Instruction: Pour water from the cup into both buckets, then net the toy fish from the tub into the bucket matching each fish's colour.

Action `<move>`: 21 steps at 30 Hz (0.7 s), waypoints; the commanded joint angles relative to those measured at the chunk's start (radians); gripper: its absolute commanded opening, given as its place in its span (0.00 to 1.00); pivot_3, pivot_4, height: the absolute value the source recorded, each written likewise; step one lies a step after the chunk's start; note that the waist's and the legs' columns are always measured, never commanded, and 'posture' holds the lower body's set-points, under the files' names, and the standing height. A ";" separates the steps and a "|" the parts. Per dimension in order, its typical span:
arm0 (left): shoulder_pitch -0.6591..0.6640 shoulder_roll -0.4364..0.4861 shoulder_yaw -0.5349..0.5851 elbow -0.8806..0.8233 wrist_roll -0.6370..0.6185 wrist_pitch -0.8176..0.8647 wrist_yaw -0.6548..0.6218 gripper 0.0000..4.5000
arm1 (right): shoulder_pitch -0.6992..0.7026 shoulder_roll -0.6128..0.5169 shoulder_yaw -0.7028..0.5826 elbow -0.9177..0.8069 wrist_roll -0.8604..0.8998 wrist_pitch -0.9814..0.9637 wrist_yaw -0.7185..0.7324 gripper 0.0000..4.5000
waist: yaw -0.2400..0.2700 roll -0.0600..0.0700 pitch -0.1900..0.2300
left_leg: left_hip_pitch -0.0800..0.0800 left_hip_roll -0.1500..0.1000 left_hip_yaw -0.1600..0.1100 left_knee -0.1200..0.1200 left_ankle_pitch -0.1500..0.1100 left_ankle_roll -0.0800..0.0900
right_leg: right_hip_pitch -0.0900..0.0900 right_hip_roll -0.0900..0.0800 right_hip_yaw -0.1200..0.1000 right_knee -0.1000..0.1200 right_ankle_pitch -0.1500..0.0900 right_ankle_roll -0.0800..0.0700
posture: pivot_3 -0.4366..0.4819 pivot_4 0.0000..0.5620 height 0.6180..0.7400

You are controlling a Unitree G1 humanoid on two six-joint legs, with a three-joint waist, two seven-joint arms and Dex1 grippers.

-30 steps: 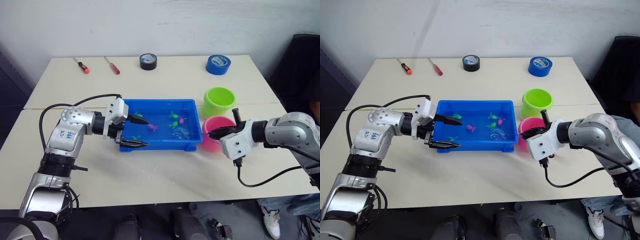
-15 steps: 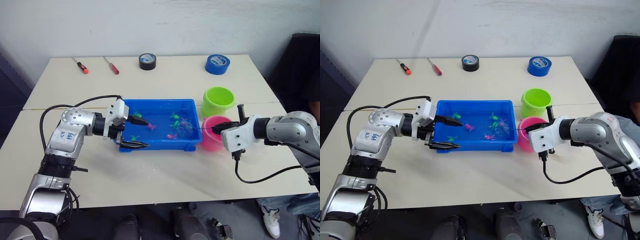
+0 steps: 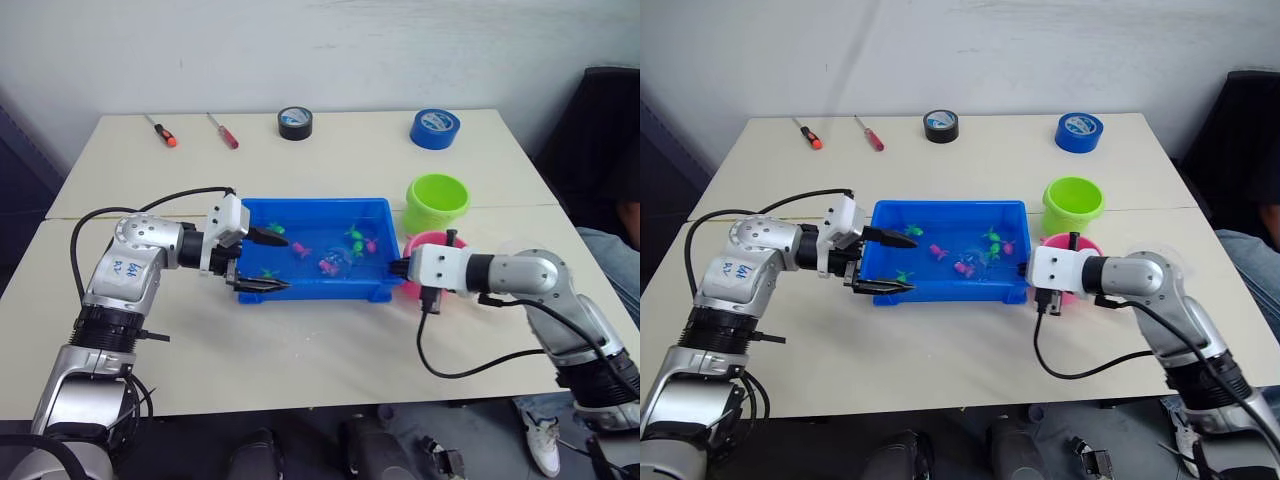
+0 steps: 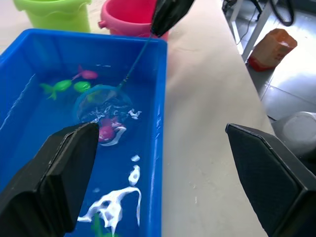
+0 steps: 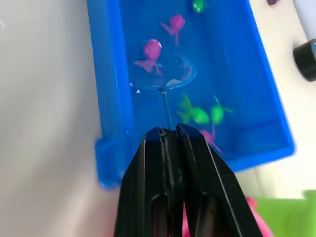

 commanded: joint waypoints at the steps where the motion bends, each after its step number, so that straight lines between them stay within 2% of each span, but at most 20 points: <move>1: -0.024 0.026 0.037 0.025 -0.003 -0.020 0.007 1.00 | 0.011 0.036 -0.105 -0.113 0.150 0.205 -0.026 0.00 | 0.001 0.000 0.000 | 0.000 0.000 0.000 0.000 0.000 0.000 | 0.000 0.000 0.000 0.000 0.000 0.000 | 0.48 0.27 1.00; 8: -0.045 0.014 0.061 0.056 -0.038 0.022 0.012 1.00 | 0.059 0.079 -0.222 -0.245 0.349 0.508 -0.101 0.00 | 0.004 0.000 0.000 | -0.002 0.000 -0.003 0.000 0.000 0.000 | 0.000 -0.001 -0.003 -0.001 0.000 0.000 | 0.48 0.27 1.00; 13: -0.061 -0.020 0.059 0.035 -0.071 0.063 0.008 1.00 | 0.110 0.049 -0.314 -0.334 0.407 0.574 -0.165 0.00 | 0.006 0.000 0.000 | -0.004 0.000 -0.003 0.000 0.000 0.000 | 0.000 -0.001 -0.003 -0.003 0.000 0.000 | 0.48 0.27 1.00; 18: -0.083 -0.074 0.038 0.027 -0.080 0.076 0.009 1.00 | 0.215 -0.009 -0.531 -0.469 0.481 0.653 -0.215 0.00 | 0.023 0.000 0.000 | -0.006 -0.001 -0.004 -0.001 -0.001 0.000 | -0.001 0.000 -0.004 -0.006 0.000 0.000 | 0.48 0.27 1.00; 21: -0.104 -0.119 0.008 0.042 -0.078 0.065 -0.010 1.00 | 0.313 -0.086 -0.758 -0.558 0.522 0.718 -0.192 0.00 | 0.028 0.000 0.000 | -0.006 -0.001 -0.005 -0.001 -0.001 0.000 | -0.001 0.000 -0.004 -0.006 0.000 0.000 | 0.48 0.27 1.00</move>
